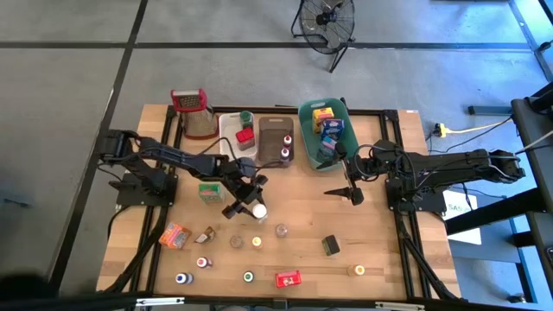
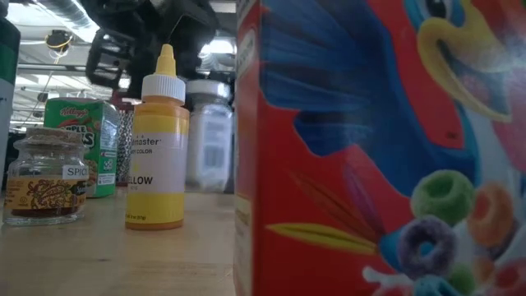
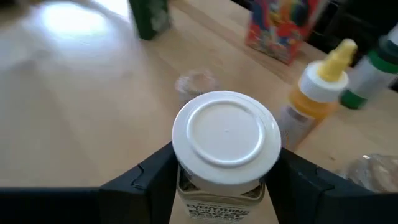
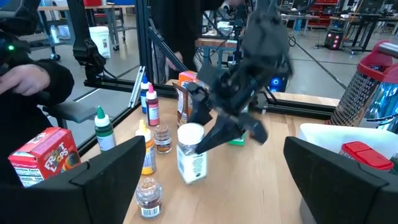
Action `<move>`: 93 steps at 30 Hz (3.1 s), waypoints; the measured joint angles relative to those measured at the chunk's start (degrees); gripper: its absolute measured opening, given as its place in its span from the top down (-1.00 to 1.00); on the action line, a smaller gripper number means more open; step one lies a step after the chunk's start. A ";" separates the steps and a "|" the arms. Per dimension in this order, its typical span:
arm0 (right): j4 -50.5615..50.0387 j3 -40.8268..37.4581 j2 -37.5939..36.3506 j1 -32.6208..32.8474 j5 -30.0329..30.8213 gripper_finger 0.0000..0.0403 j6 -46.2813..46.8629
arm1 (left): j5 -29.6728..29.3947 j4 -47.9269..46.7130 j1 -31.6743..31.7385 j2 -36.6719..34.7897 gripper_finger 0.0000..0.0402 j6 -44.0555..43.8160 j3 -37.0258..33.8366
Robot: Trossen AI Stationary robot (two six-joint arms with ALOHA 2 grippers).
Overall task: Pick & Place Kitchen Items
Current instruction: Put the white spice bottle into the left white bin
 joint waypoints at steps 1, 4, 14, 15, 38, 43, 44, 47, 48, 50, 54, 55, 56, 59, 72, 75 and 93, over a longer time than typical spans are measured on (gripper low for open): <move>-0.06 0.01 0.00 -0.01 0.00 -0.91 0.00 | -2.25 -0.24 -0.01 -1.22 0.01 0.05 0.00; -0.21 0.00 0.00 0.00 -0.02 -0.91 0.00 | -9.62 -2.73 0.00 -5.21 0.01 0.86 0.02; -0.94 0.00 0.00 0.02 -0.02 -0.91 0.02 | -36.29 -12.28 4.82 -21.67 0.01 -6.72 0.04; -0.92 0.00 0.00 0.00 -0.02 -0.91 0.01 | -37.35 -14.72 5.72 -23.74 0.01 -7.20 0.07; -1.44 0.00 0.00 0.01 -0.02 -0.91 0.01 | -32.02 -3.16 41.42 -29.83 0.02 -22.85 -8.25; -1.44 0.00 0.00 0.00 -0.02 -0.91 0.00 | -31.96 0.31 41.65 -29.07 0.02 -25.09 -11.95; -1.24 0.00 0.00 0.01 -0.02 -0.91 0.00 | -32.86 1.00 41.68 -28.80 0.02 -25.04 -12.40; -0.83 0.00 0.00 0.01 -0.01 -0.91 -0.18 | -32.28 2.13 41.62 -27.88 0.02 -26.01 -12.57; -0.69 0.00 0.00 0.00 -0.02 -0.91 -0.29 | -31.82 2.04 41.52 -27.46 0.02 -26.00 -12.57; -0.44 0.00 0.00 0.00 0.00 -0.91 -0.38 | -31.70 2.04 41.52 -26.21 0.02 -26.00 -12.59; -0.37 0.00 0.00 0.01 -0.01 -0.91 -0.38 | -32.23 2.82 41.62 -23.16 0.02 -25.92 -12.61; -0.37 0.00 0.00 0.01 -0.01 -0.91 -0.37 | -32.16 3.05 41.58 -22.21 0.02 -25.92 -12.61; -0.37 0.00 0.00 0.01 -0.02 -0.91 -0.39 | -32.04 3.56 41.54 -21.20 0.02 -25.92 -12.61; -0.37 0.00 0.00 -0.01 0.00 -0.91 -0.37 | -32.10 6.14 41.59 -18.82 0.02 -25.92 -12.61; -0.83 0.00 0.00 -0.01 -0.02 -0.91 -0.39 | -33.63 7.30 40.60 -17.44 0.02 -26.68 -12.61; -0.83 0.00 0.00 -0.01 -0.02 -0.91 -0.39 | -35.47 7.07 39.08 -16.76 0.02 -26.63 -12.61; -0.84 0.00 0.00 0.00 -0.02 -0.91 -0.39 | -39.93 7.37 37.11 -12.13 -0.08 -28.04 -12.61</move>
